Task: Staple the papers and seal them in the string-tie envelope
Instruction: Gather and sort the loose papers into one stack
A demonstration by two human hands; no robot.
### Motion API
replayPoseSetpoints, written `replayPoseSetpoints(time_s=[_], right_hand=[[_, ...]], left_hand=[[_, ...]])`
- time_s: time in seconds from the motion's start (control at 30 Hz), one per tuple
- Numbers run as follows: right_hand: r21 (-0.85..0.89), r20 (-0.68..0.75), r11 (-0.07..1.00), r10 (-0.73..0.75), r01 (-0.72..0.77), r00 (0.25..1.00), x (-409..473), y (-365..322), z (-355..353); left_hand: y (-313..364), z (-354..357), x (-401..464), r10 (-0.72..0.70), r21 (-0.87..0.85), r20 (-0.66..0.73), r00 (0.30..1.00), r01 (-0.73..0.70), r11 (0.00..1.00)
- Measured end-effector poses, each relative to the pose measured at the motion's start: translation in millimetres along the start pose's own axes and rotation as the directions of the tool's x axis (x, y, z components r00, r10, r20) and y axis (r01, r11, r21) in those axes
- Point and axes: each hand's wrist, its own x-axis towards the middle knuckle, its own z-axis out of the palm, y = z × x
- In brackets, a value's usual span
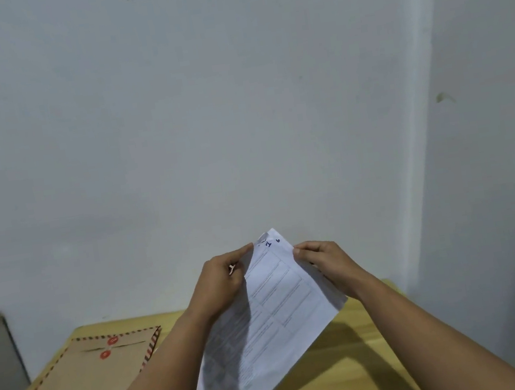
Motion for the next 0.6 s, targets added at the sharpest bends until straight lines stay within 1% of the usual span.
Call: replayPoseSetpoints(time_s=[0.17,0.37,0.5,0.6], right_hand=[[-0.026,0.045,0.997,-0.066,0.067,0.997,1.1,0.0,11.9],[-0.064,0.035,0.99,-0.122,0.124,0.992,8.6,-1.2,23.1],[-0.044,0.039,0.988,-0.148,0.149,0.988,13.8,1.3,26.2],[-0.027,0.038,0.986,-0.166,0.167,0.985,16.5,2.3,28.1]], left_hand=[[3.2,-5.6,-3.0,-0.004,0.001,-0.018,1.0,0.004,1.0],[3.7,-7.7,-2.1,0.011,-0.03,-0.025,1.0,-0.011,0.999],[-4.7,-8.6,0.7,0.0,-0.068,-0.056,0.998,-0.004,0.998],[-9.7,-9.7,4.0,-0.009,-0.036,-0.081,0.997,0.006,0.999]])
